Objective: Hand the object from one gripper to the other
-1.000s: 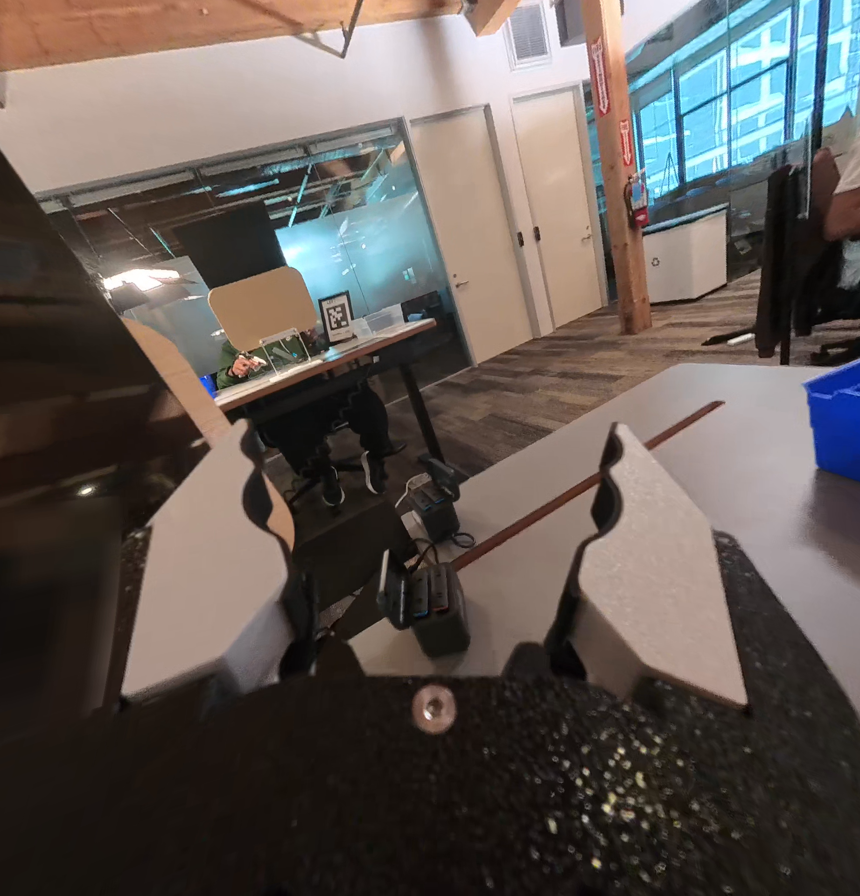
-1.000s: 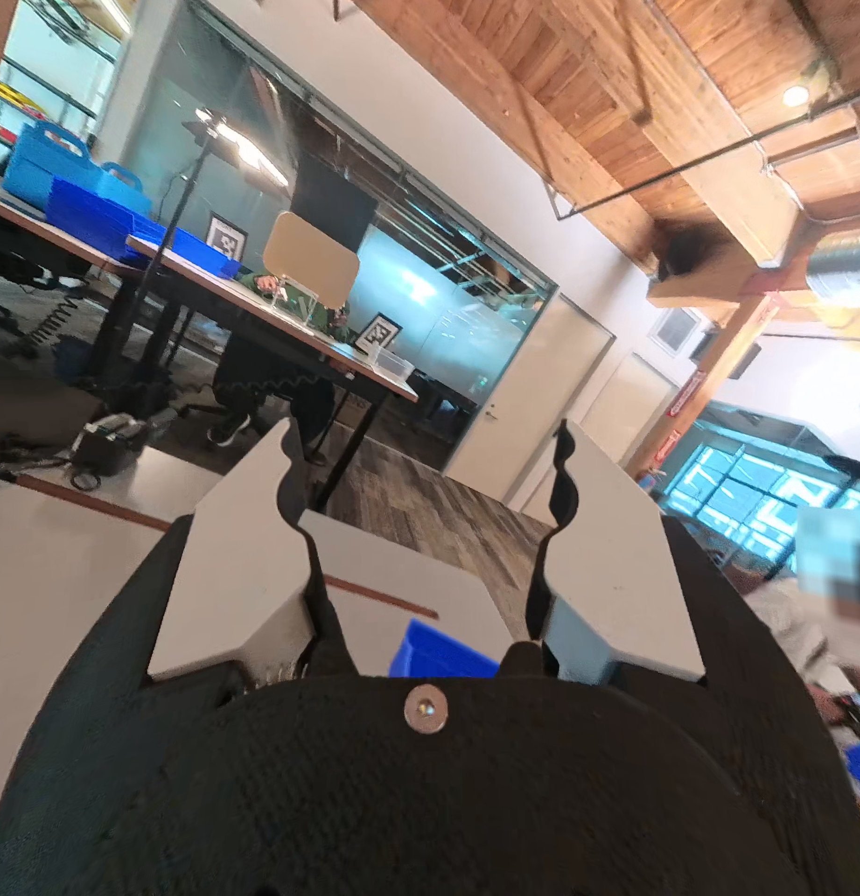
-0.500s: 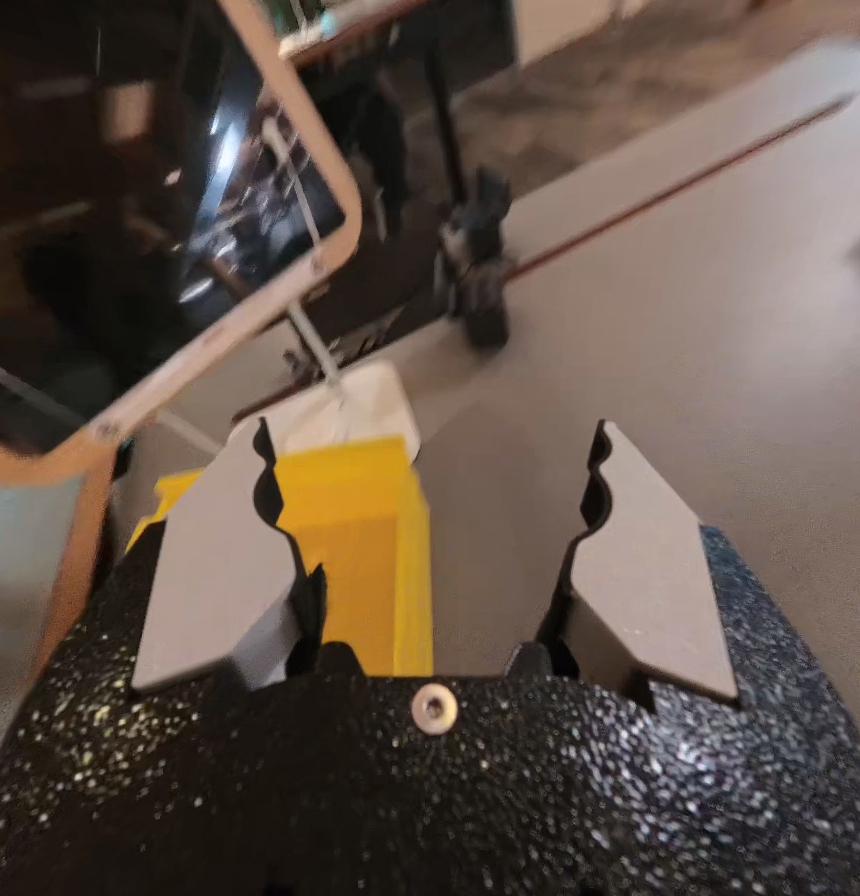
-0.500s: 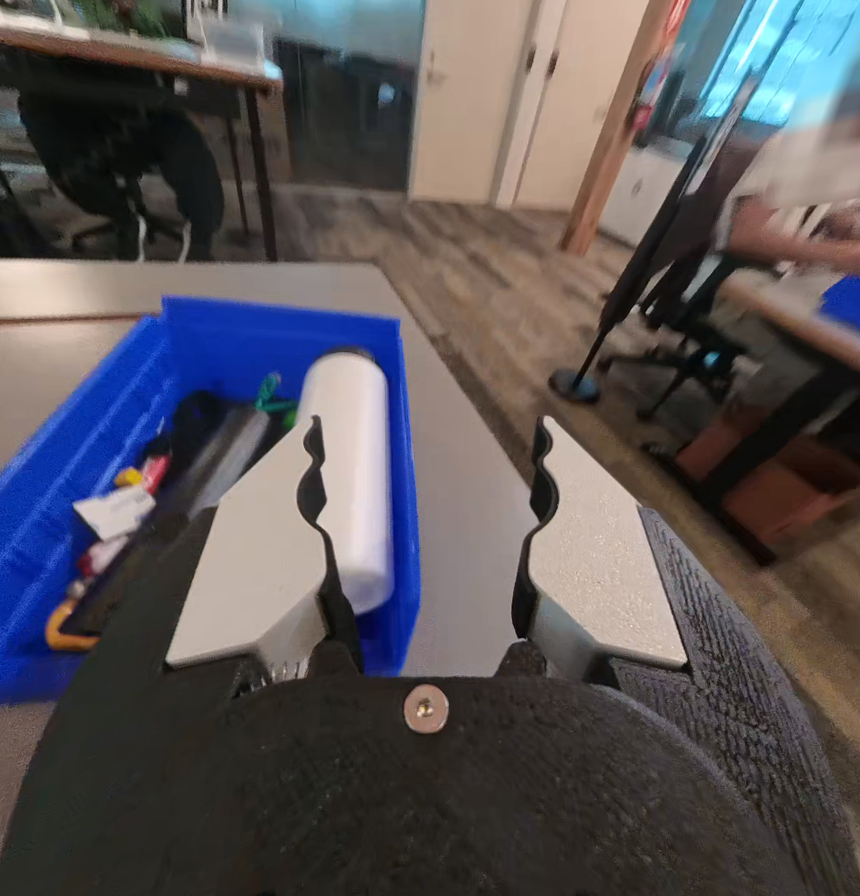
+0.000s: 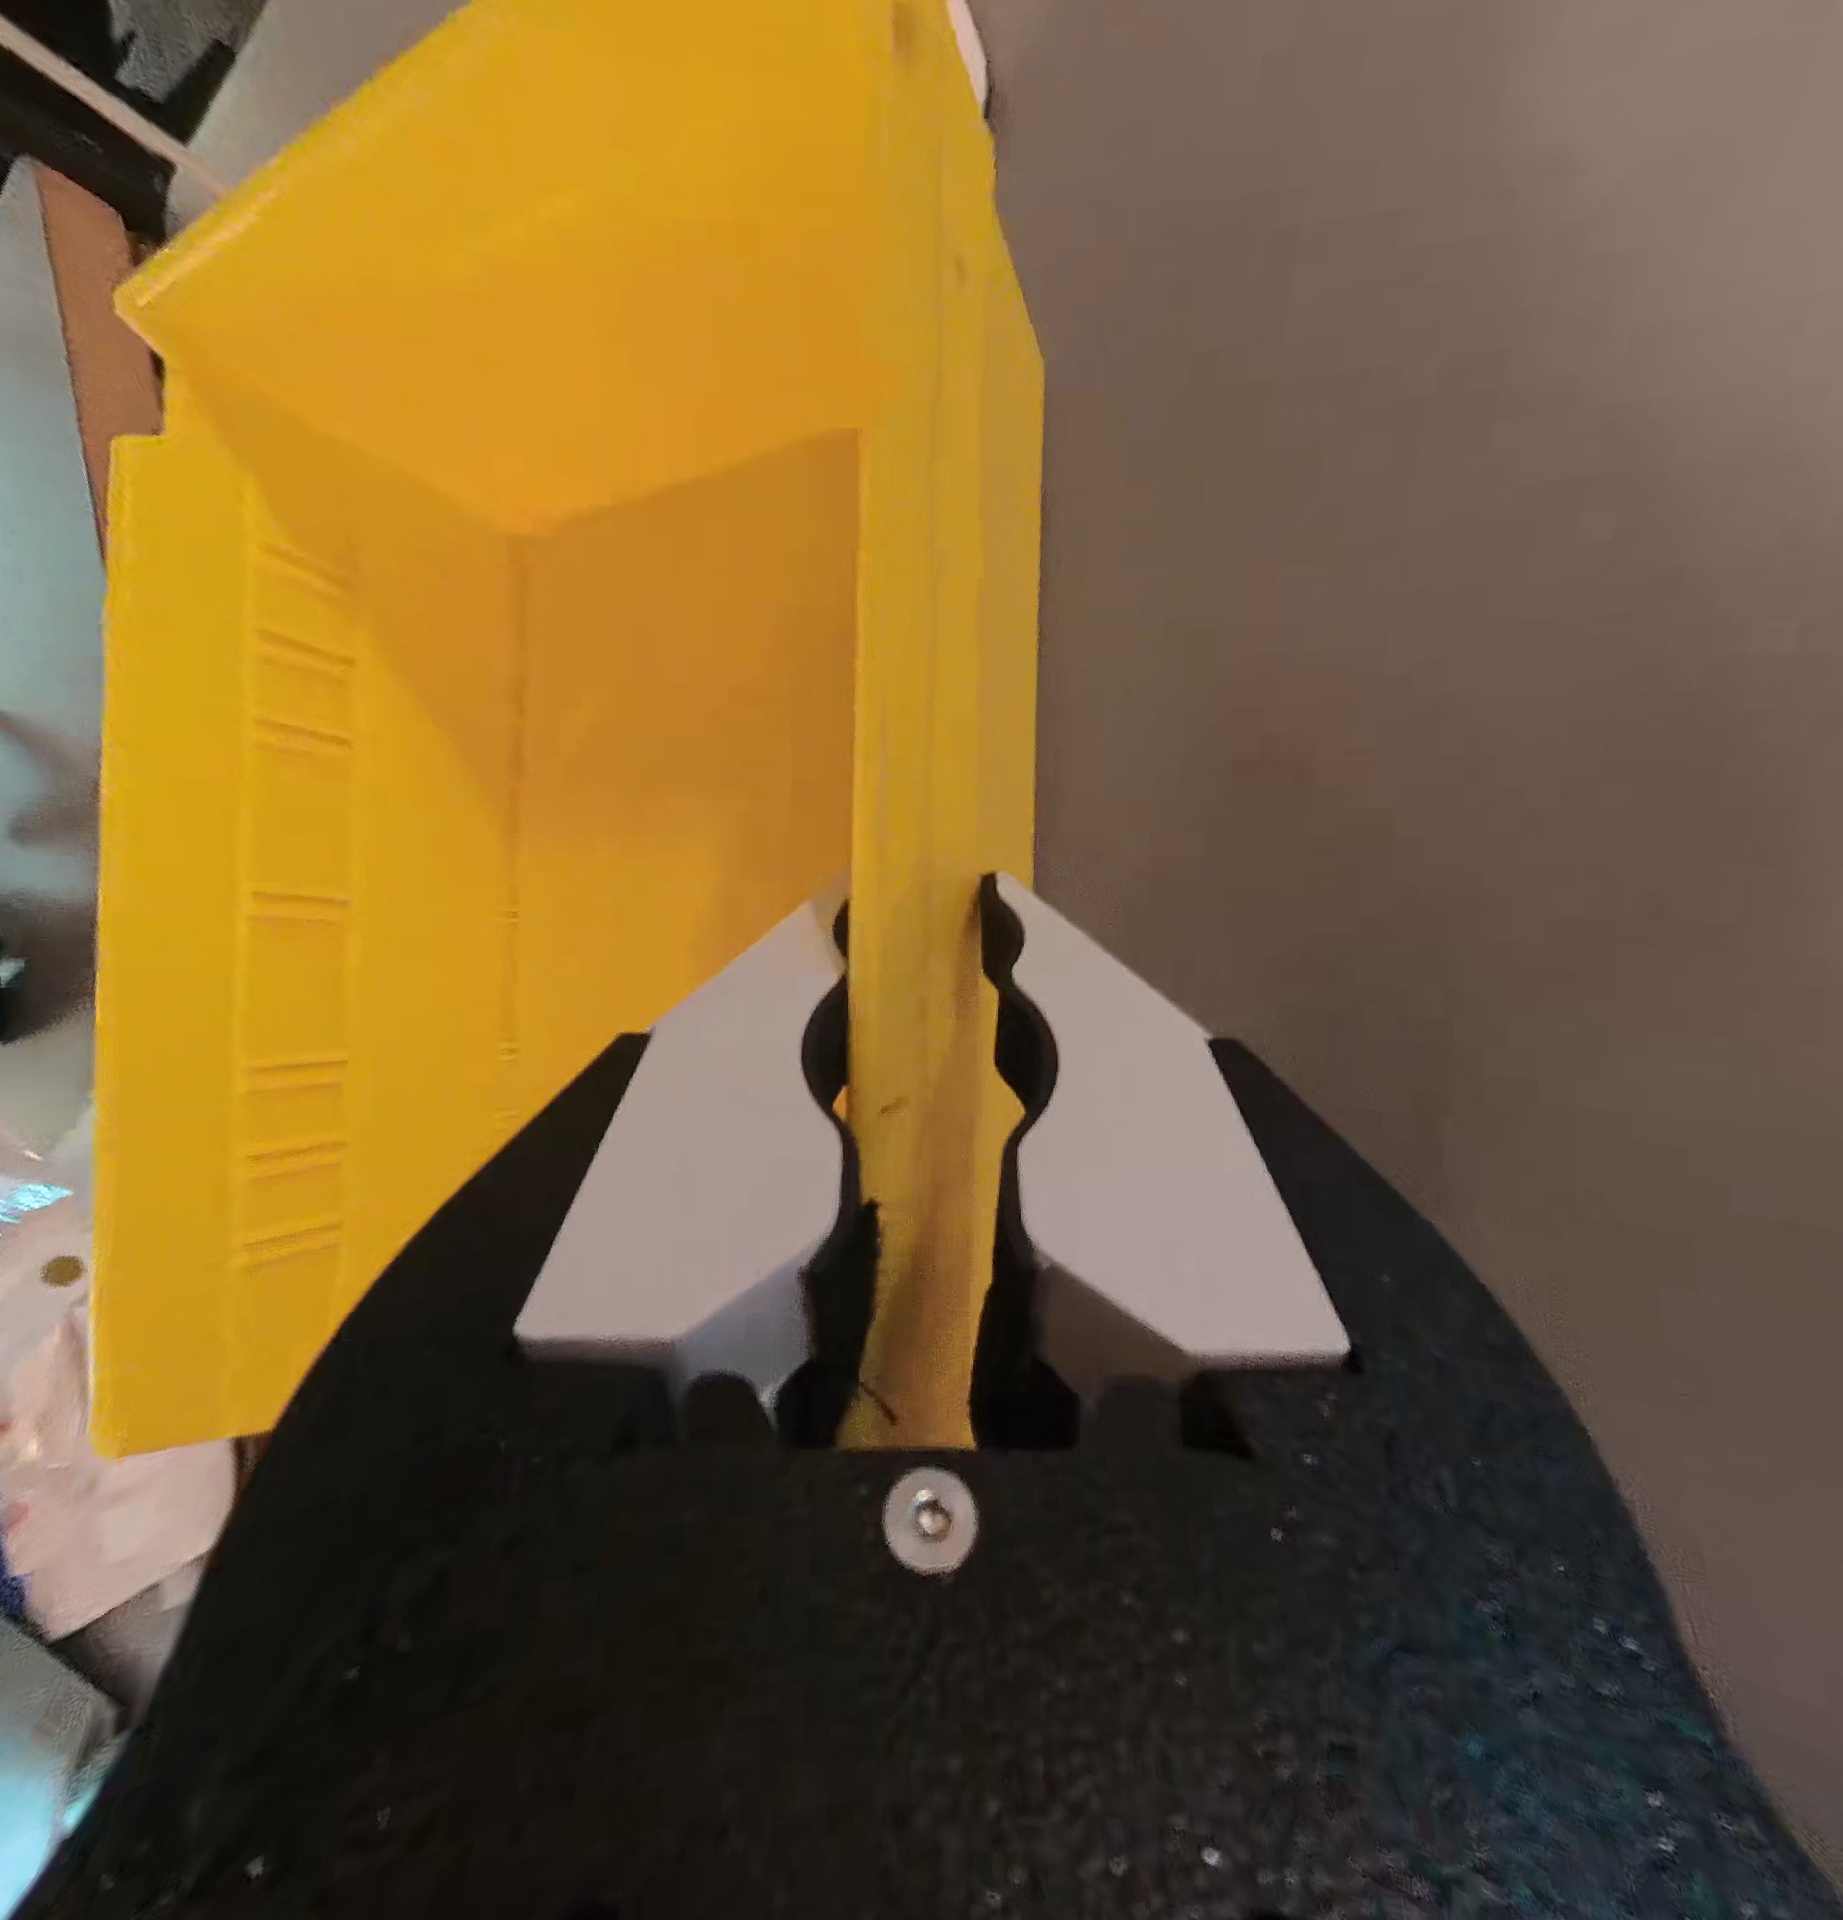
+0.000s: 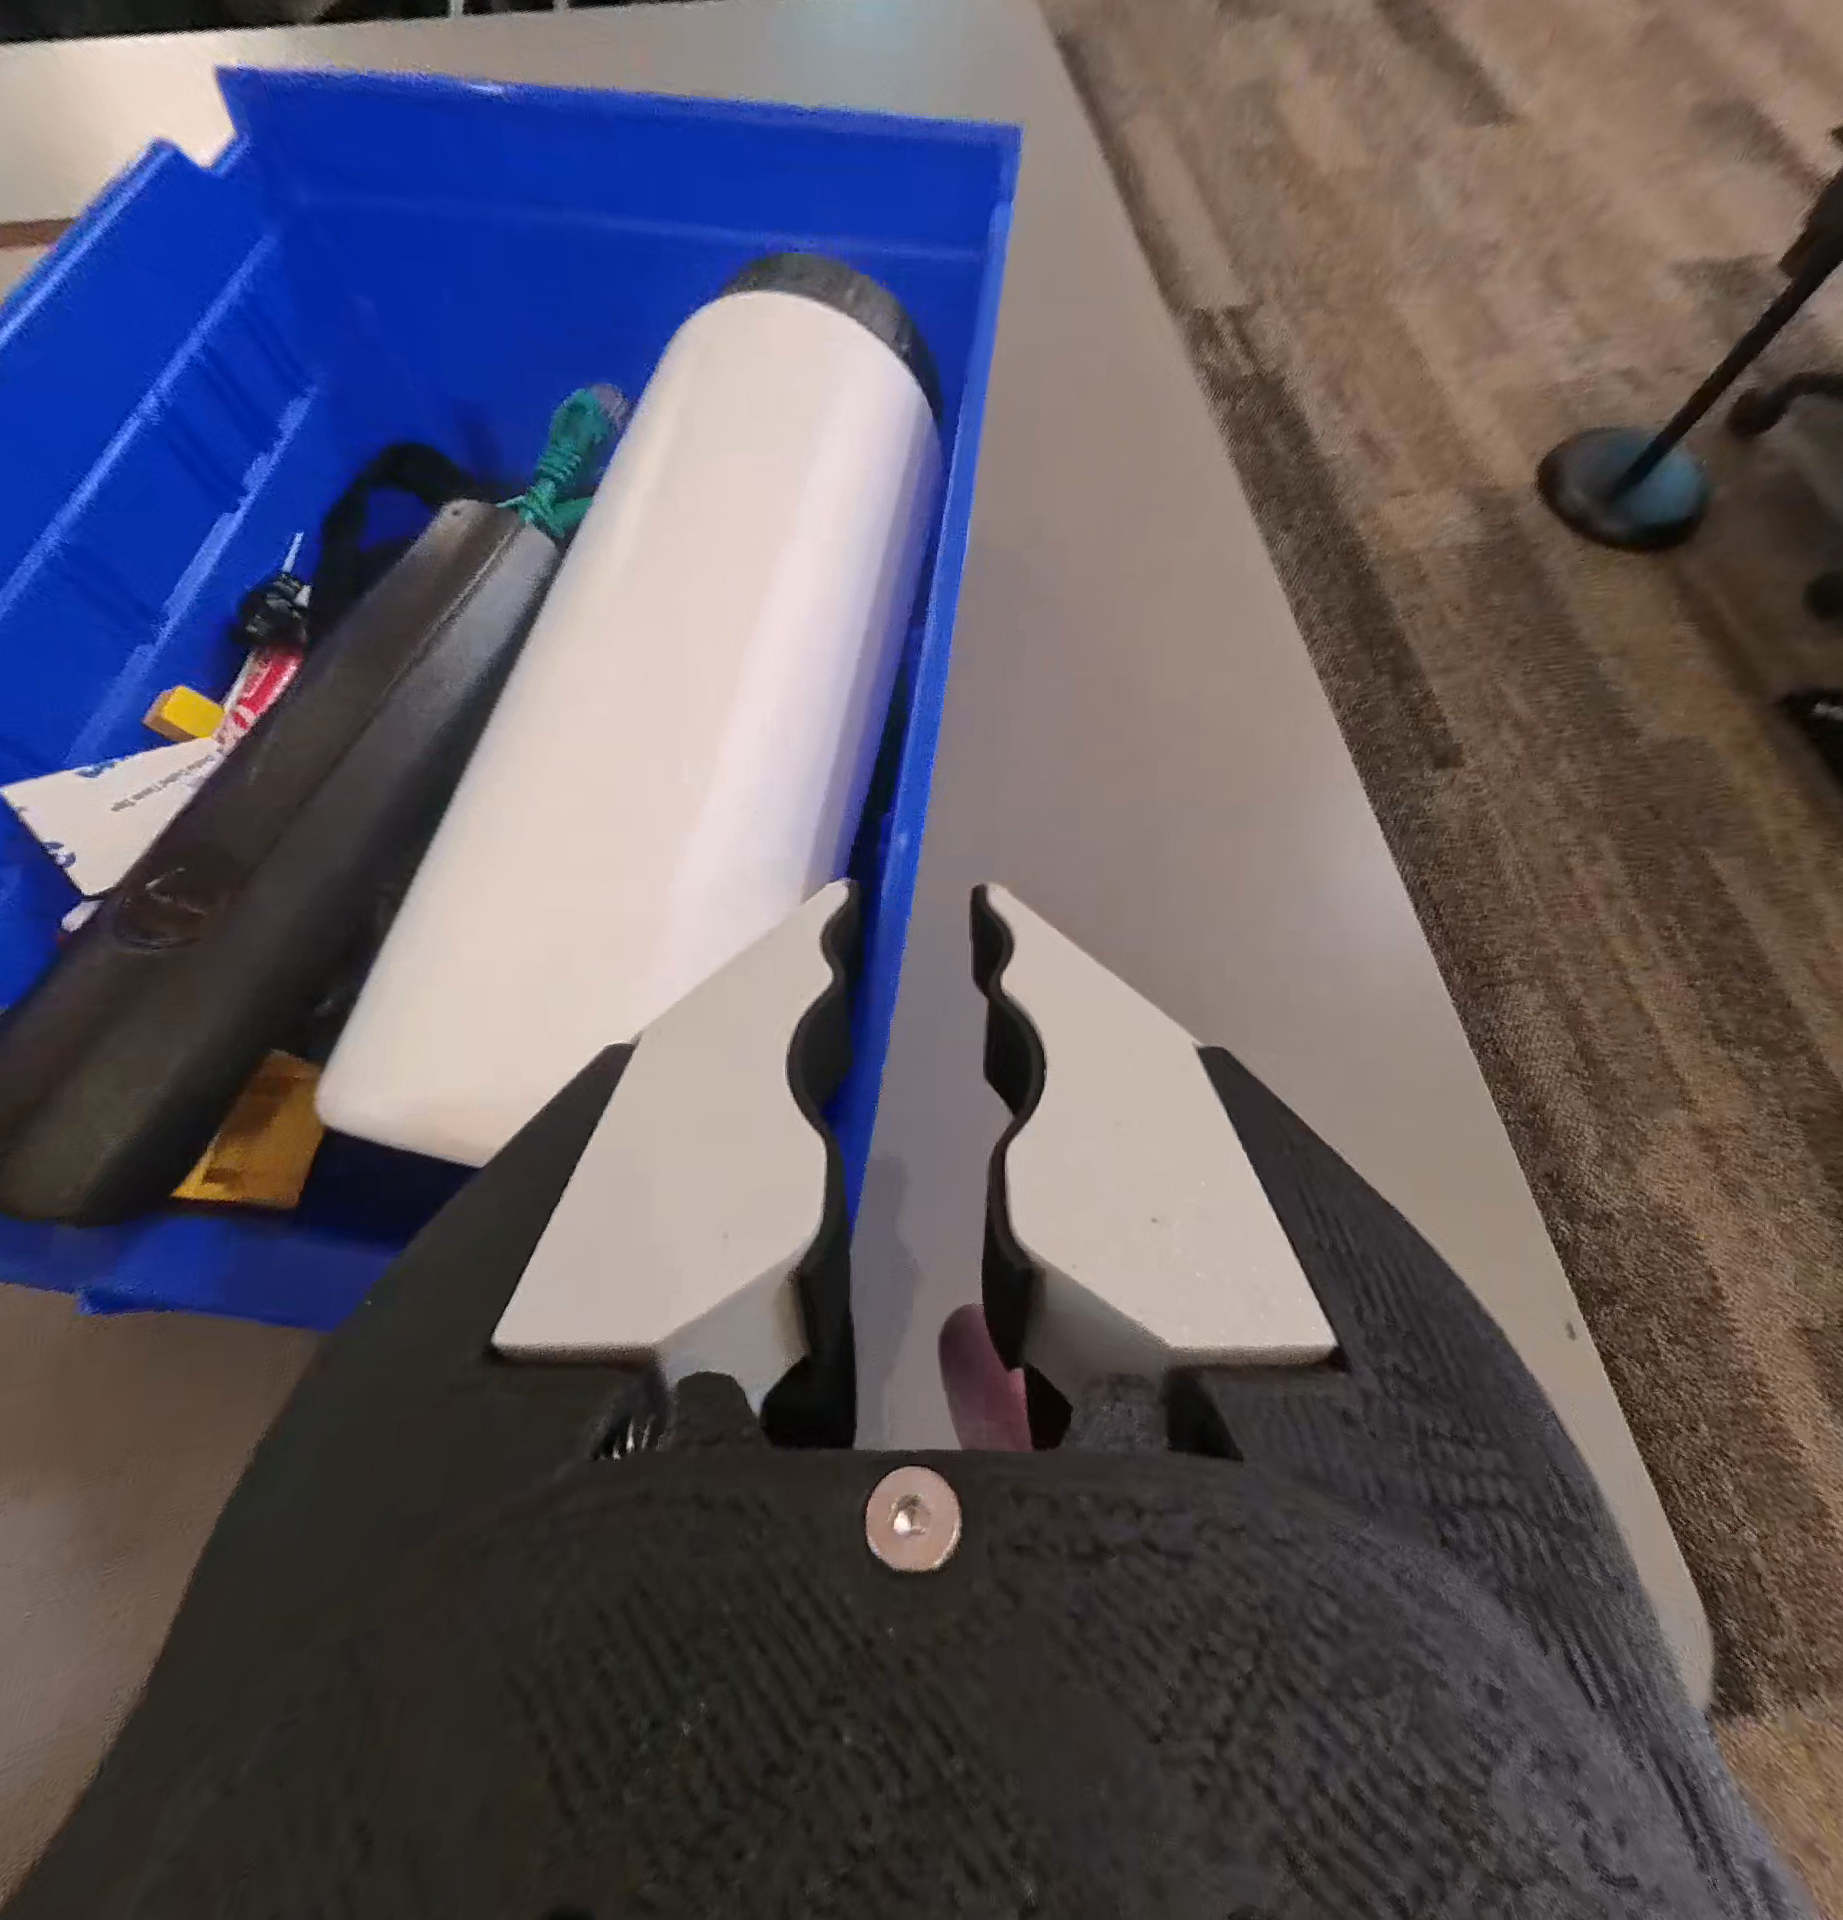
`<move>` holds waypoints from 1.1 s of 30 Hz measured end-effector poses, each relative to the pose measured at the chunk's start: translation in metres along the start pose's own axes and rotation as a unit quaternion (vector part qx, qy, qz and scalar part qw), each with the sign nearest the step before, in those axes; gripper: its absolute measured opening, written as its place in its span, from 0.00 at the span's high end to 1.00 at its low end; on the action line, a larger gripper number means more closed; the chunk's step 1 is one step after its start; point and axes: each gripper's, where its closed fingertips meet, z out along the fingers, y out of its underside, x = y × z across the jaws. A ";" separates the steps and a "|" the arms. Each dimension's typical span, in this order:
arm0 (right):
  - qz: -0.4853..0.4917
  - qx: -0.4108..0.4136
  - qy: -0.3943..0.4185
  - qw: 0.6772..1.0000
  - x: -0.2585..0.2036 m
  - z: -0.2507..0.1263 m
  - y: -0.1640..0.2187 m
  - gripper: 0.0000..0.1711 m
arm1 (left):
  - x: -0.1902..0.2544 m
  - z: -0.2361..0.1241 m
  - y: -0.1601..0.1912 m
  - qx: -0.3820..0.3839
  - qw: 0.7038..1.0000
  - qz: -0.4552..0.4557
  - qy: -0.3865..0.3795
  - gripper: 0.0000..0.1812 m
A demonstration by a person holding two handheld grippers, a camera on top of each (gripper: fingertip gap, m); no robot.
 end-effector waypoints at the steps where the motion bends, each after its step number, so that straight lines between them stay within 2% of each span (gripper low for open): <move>1: -0.004 -0.003 -0.013 1.000 -0.003 0.002 0.000 0.94 | 0.000 0.000 0.001 -0.004 1.000 0.008 0.002 0.90; 2: -0.009 -0.003 -0.019 1.000 -0.005 0.004 -0.001 0.98 | 0.001 0.000 0.003 -0.009 1.000 0.010 0.011 0.91; 5: -0.027 0.004 -0.034 0.999 -0.005 0.005 -0.002 0.98 | 0.006 -0.005 0.010 -0.017 0.998 0.009 0.057 0.95; 8: -0.061 0.023 -0.072 0.995 -0.010 0.008 -0.005 0.95 | 0.018 -0.016 0.017 -0.004 0.993 0.024 0.115 0.97; 12: -0.103 0.041 -0.136 0.984 -0.019 0.013 -0.009 0.91 | 0.041 -0.039 0.030 0.030 0.977 0.096 0.187 0.98; 15: -0.137 0.047 -0.183 0.972 -0.026 0.018 -0.013 0.91 | 0.062 -0.061 0.042 0.072 0.954 0.186 0.224 0.98; 20: -0.193 0.044 -0.248 0.948 -0.038 0.030 -0.021 0.91 | 0.108 -0.099 0.056 0.112 0.907 0.272 0.302 0.98; 25: -0.228 0.029 -0.303 0.925 -0.055 0.050 -0.035 0.97 | 0.142 -0.127 0.064 0.122 0.856 0.314 0.392 0.99; 33: -0.272 -0.017 -0.373 0.887 -0.115 0.086 -0.060 0.98 | 0.178 -0.149 0.060 0.144 0.803 0.374 0.442 0.99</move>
